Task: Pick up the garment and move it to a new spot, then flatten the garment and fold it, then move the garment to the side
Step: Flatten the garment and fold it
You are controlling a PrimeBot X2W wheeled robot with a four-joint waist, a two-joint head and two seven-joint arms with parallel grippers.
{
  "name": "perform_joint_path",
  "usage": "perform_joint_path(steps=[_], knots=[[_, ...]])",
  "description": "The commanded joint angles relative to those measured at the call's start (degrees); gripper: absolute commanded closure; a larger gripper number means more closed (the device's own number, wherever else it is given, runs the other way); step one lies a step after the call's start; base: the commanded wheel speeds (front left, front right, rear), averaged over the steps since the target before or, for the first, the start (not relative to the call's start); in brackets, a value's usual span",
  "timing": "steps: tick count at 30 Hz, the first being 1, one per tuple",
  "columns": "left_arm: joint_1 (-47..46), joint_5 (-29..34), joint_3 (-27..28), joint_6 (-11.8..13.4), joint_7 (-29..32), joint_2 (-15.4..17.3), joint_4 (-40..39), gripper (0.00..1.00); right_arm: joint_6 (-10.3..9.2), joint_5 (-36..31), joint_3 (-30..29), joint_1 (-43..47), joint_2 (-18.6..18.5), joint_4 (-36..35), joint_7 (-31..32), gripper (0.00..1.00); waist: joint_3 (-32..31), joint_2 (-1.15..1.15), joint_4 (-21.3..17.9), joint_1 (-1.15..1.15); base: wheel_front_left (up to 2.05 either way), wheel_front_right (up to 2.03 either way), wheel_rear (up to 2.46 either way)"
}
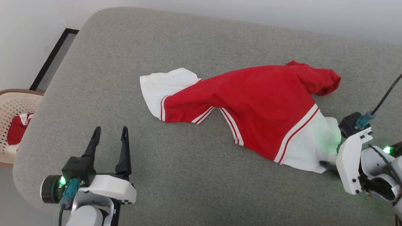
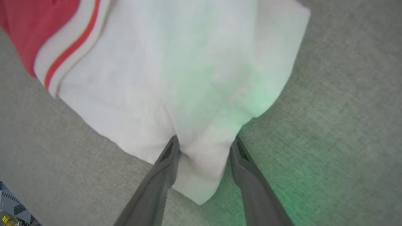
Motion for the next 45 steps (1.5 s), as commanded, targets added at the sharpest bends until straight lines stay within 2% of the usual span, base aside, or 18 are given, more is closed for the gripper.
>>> perform_joint_path(steps=[1,8,19,22,26,27,28,29,30,31,34,38,40,45], knots=[[0.39,1.31,0.79,-0.68,-0.13,-0.59,-0.31,0.00,-0.02,-0.22,2.12,1.75,1.94,2.50,0.28,1.00,0.32,-0.01,0.03,0.00,0.00,0.00,0.00],[1.45,4.76,3.58,-3.29,-0.14,-2.88,-1.50,0.00,-0.13,-0.79,0.11,-0.31,1.93,3.64,-4.16,1.00,0.61,-0.01,-2.84,0.00,0.00,0.00,0.00],[4.87,8.74,8.84,-7.87,-0.14,-5.76,-4.24,0.00,-0.13,0.47,-12.54,3.18,-2.29,4.92,-13.44,1.00,1.65,-0.01,-10.02,0.00,0.00,0.00,0.00],[5.29,9.85,9.98,-9.33,-0.14,-5.57,-4.63,0.00,-0.13,-0.82,-16.17,4.51,-3.89,5.68,-14.80,1.00,2.01,-0.01,-11.29,0.00,0.00,0.00,0.00],[5.71,11.15,10.52,-11.85,-0.14,-4.75,-4.89,0.00,-0.03,-1.90,-19.40,5.15,-3.42,5.88,-15.91,0.98,2.46,-0.01,-12.66,0.00,0.00,0.00,0.00],[5.75,11.48,10.41,-12.59,-0.14,-4.52,-4.86,0.00,-0.03,-2.34,-20.10,5.14,-3.11,5.76,-16.30,0.70,2.55,-0.01,-12.93,0.00,0.00,0.00,0.00],[5.72,11.81,10.18,-13.31,-0.14,-4.15,-4.72,0.00,-0.03,-2.89,-20.65,5.04,-2.75,5.47,-17.00,0.19,2.66,-0.01,-13.18,0.00,0.00,0.00,0.00],[5.48,12.21,9.82,-14.16,-0.14,-3.76,-4.65,0.00,-0.03,-3.32,-21.24,5.03,-2.35,5.22,-17.89,0.00,2.71,-0.01,-13.32,0.00,0.00,0.00,0.00],[5.48,12.21,9.82,-14.16,-0.14,-3.76,-4.65,0.00,-0.03,-3.32,-21.24,5.03,-2.35,5.22,-17.89,0.00,2.71,-0.01,-13.32,0.00,0.00,0.00,0.00],[5.16,12.08,9.21,-15.22,-0.14,-3.33,-4.52,0.00,-0.03,-3.82,-22.15,5.05,-1.79,5.02,-19.06,0.00,2.74,-0.01,-13.44,0.00,0.00,0.00,0.00],[3.41,13.03,6.80,-17.54,0.19,-0.30,-3.78,0.00,-0.03,-5.27,-24.67,5.35,-0.73,4.26,-22.44,0.00,2.73,-0.01,-13.62,0.00,0.00,0.00,0.00],[0.35,11.48,1.37,-19.28,5.96,5.86,-3.35,0.00,-0.03,-7.72,-28.42,5.83,0.65,1.85,-26.99,0.00,2.41,-0.01,-13.99,0.00,0.00,0.00,0.00],[-1.91,9.44,-4.08,-19.47,10.29,10.74,-4.07,0.00,-0.03,-8.61,-30.15,5.78,1.64,0.19,-28.64,0.00,2.41,-0.01,-14.46,0.00,0.00,0.00,0.00],[-9.96,-3.48,-21.54,-19.31,21.99,23.27,-7.65,0.00,-0.03,-11.10,-31.95,5.26,4.63,-4.11,-29.37,0.00,3.21,-0.01,-16.46,0.00,0.00,0.00,0.00]])
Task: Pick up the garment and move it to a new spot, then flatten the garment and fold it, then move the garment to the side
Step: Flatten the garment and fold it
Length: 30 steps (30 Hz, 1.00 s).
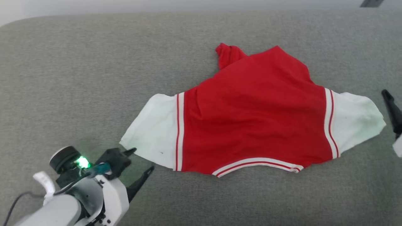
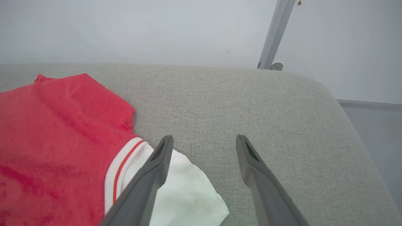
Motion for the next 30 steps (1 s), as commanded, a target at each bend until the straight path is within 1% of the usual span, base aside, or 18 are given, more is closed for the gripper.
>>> perform_joint_path(steps=[1,3,4,8,12,15,18,19,20,21,22,27,28,30], knots=[[-2.02,-2.07,-2.24,0.20,1.43,1.03,-0.57,0.00,-0.04,-0.55,-0.02,-0.17,0.87,-0.97,0.27,0.00,0.71,0.00,-0.88,0.00,0.00,0.00,0.00],[-6.33,-5.11,-7.70,0.20,4.44,4.60,-0.86,0.00,-0.03,-1.16,0.01,-0.23,2.11,-2.71,0.65,0.00,1.53,0.00,-1.90,0.00,0.00,0.00,0.00],[-10.28,-7.95,-12.51,0.20,6.19,6.25,-0.64,0.00,-0.03,-1.56,0.35,0.10,3.16,-4.26,1.01,0.00,2.38,0.00,-2.90,0.00,0.00,0.00,0.00],[-16.16,-12.20,-20.66,0.20,7.63,8.18,1.37,0.00,-0.04,-1.98,0.91,0.55,4.47,-6.58,1.67,0.00,4.03,0.00,-4.96,0.00,0.00,0.00,0.00],[-20.08,-15.02,-27.02,0.20,6.77,7.98,5.17,0.00,-0.04,-2.11,0.85,0.48,5.14,-7.69,1.81,0.00,5.21,0.00,-6.54,0.00,0.00,0.00,0.00],[-22.40,-14.95,-29.31,0.48,4.99,7.67,9.27,0.00,-0.03,-2.06,0.96,0.84,5.53,-8.05,2.00,0.00,5.67,0.00,-7.35,0.00,0.00,0.00,0.00],[-23.65,-15.16,-30.72,0.68,3.62,6.63,12.86,0.00,-0.03,-2.00,1.58,1.57,5.23,-8.21,2.89,0.00,5.76,0.00,-7.64,0.00,0.00,0.00,0.00],[-23.76,-15.34,-31.23,0.73,3.52,6.32,13.64,0.20,-0.03,-1.88,2.03,1.75,4.99,-8.32,3.28,0.00,5.75,0.00,-7.69,0.00,0.00,0.00,0.00],[-23.84,-15.49,-31.64,0.74,3.28,6.03,14.26,0.53,-0.03,-1.53,2.64,1.98,4.82,-8.48,3.94,0.00,5.73,0.00,-7.71,0.00,0.00,0.00,0.00],[-23.83,-15.96,-31.92,0.74,2.89,5.68,14.73,0.98,-0.03,-1.16,3.11,2.29,4.59,-8.60,4.79,0.00,5.68,0.00,-7.71,0.00,0.00,0.00,0.00],[-23.84,-16.33,-32.16,0.74,2.73,5.35,15.17,1.00,-0.03,-0.69,3.82,2.65,4.23,-8.82,5.78,0.00,5.61,0.00,-7.68,0.00,0.00,0.00,0.00],[-23.65,-17.22,-32.89,0.38,0.78,3.74,16.06,1.00,-0.04,2.62,8.13,4.03,1.58,-9.76,13.83,0.00,5.32,0.00,-7.07,0.00,0.00,0.00,0.00],[-23.65,-17.22,-32.89,0.38,0.78,3.74,16.06,1.00,-0.04,2.62,8.13,4.03,1.58,-9.76,13.83,0.00,5.32,0.00,-7.07,0.00,0.00,0.00,0.00],[-23.49,-17.31,-32.94,0.38,0.13,3.01,16.31,1.00,-0.04,4.08,9.59,4.09,0.53,-9.86,17.19,0.00,5.29,0.00,-6.67,0.00,0.00,0.00,0.00]])
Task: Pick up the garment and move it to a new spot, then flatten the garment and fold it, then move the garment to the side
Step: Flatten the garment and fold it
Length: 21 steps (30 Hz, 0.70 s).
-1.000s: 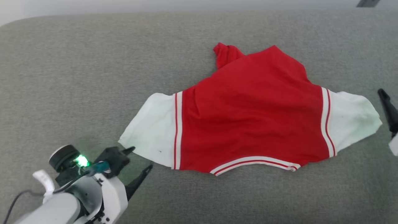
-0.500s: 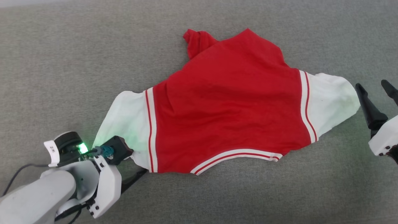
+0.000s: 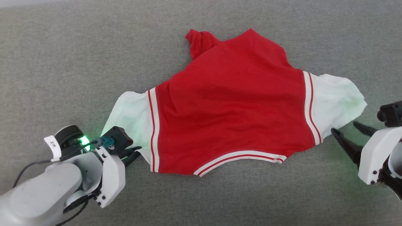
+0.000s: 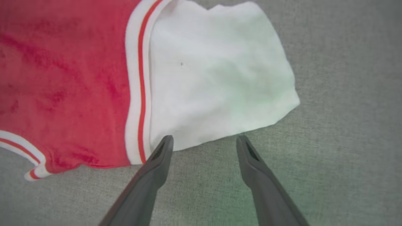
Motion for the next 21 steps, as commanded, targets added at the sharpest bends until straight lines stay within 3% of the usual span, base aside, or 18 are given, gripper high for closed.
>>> perform_joint_path(steps=[1,10,16,19,20,21], knots=[[2.12,-0.21,-2.05,0.57,0.87,-1.80,1.94,1.00,-0.04,0.98,0.50,-0.26,-0.47,-0.16,1.54,0.00,0.02,-0.01,0.48,0.00,0.00,0.00,0.00],[2.60,1.73,-2.23,0.37,0.13,-5.19,1.14,1.00,-0.09,-0.26,1.55,-4.97,-0.72,9.14,11.75,0.00,1.05,-0.01,3.52,0.00,0.00,0.00,0.00],[2.54,1.97,-2.32,0.21,-0.66,-6.64,1.49,1.00,-0.11,0.18,5.09,-6.72,0.88,13.71,14.11,0.00,1.70,-0.01,5.22,0.00,0.00,0.00,0.00],[2.59,1.36,-2.35,0.18,-1.50,-7.14,2.17,1.00,-0.07,0.79,7.20,-7.01,0.86,14.28,13.71,0.91,1.79,-0.01,5.74,0.00,0.00,0.00,0.00],[2.64,0.95,-2.35,0.18,-1.83,-7.37,2.33,1.00,-0.02,0.89,7.54,-7.14,0.74,14.48,13.39,1.00,1.75,-0.01,5.87,0.00,0.00,0.00,0.00],[2.75,0.36,-2.34,0.18,-2.35,-7.68,2.45,1.00,-0.02,1.01,7.87,-7.18,0.57,14.70,13.10,1.00,1.65,-0.01,6.00,0.00,0.00,0.00,0.00]])
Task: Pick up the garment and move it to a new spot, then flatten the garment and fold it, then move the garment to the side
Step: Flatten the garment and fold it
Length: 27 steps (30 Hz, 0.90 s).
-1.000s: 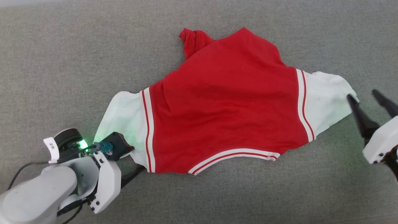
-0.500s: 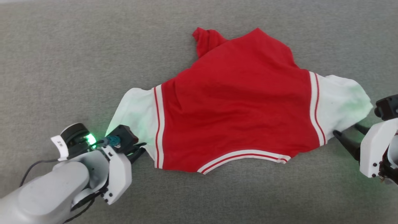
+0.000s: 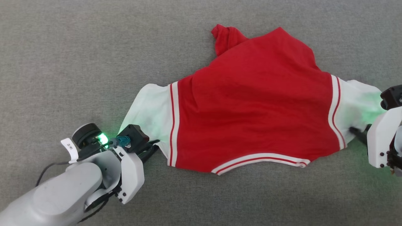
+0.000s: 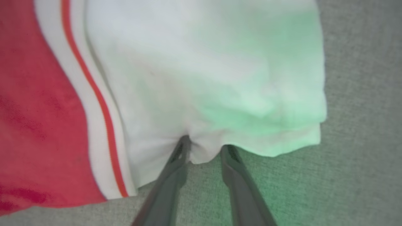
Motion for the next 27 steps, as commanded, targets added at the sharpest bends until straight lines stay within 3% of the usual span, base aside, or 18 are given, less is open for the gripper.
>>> perform_joint_path(steps=[1,8,17,23,27], knots=[[3.05,-1.20,-2.51,-0.38,0.63,-2.45,1.26,1.00,0.00,0.46,3.00,1.98,2.61,2.94,0.12,1.00,-0.27,0.00,0.25,0.00,0.00,0.00,0.00],[3.98,-9.41,-0.77,-0.38,-8.99,-2.88,2.83,1.00,0.00,4.15,0.09,2.69,1.83,0.69,-6.69,1.00,-2.49,0.00,0.54,0.00,0.00,0.00,0.00],[5.80,-20.80,7.01,-0.17,-17.78,-0.34,-1.68,1.00,-0.01,11.61,-9.95,7.04,1.67,-11.78,-11.51,1.00,-5.81,0.00,1.14,0.00,0.00,0.00,0.00],[5.45,-22.56,15.05,-0.17,-18.18,0.02,-2.97,1.00,0.00,12.43,-16.28,5.21,4.52,-15.70,-13.62,1.00,-6.68,0.00,1.91,0.00,0.00,0.00,0.00],[2.84,-22.18,20.93,-0.02,-18.22,-3.08,1.95,1.00,0.00,12.49,-18.97,-0.06,9.48,-14.10,-15.56,1.00,-6.25,0.00,2.47,0.00,0.00,0.00,0.00]])
